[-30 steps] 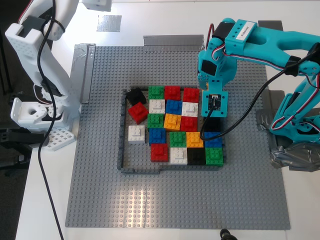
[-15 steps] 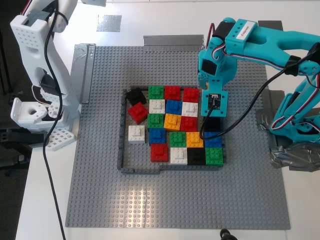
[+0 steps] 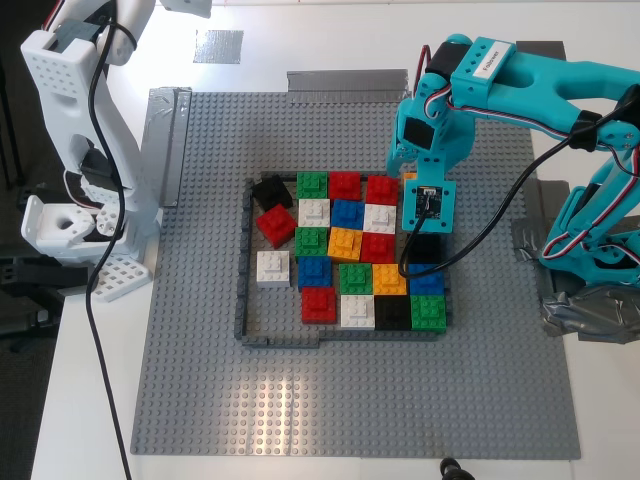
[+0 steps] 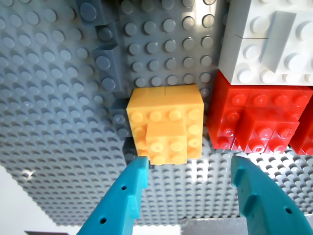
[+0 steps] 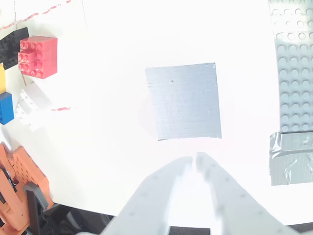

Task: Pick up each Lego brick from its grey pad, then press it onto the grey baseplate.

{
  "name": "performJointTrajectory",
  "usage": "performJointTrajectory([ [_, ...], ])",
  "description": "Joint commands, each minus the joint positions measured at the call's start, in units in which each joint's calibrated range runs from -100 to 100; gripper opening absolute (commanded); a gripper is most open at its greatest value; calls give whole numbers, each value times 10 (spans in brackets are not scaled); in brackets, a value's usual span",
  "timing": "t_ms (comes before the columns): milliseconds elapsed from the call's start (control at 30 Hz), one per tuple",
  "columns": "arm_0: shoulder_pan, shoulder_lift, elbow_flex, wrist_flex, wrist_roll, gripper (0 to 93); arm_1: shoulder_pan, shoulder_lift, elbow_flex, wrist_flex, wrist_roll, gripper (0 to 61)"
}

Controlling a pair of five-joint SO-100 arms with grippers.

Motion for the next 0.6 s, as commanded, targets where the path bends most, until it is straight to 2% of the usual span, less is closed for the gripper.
performJointTrajectory([
  [0,10,-10,-28,18,3,200,1,-27,-21,0,1,1],
  [200,20,-36,-118,109,3,200,3,-32,-23,8,1,1],
  [367,38,-69,-200,148,3,196,4,-42,-9,20,3,1],
  [433,53,-82,-225,155,3,153,4,-53,12,7,3,1],
  [567,105,-109,-255,157,1,0,4,-61,28,-2,2,1],
])
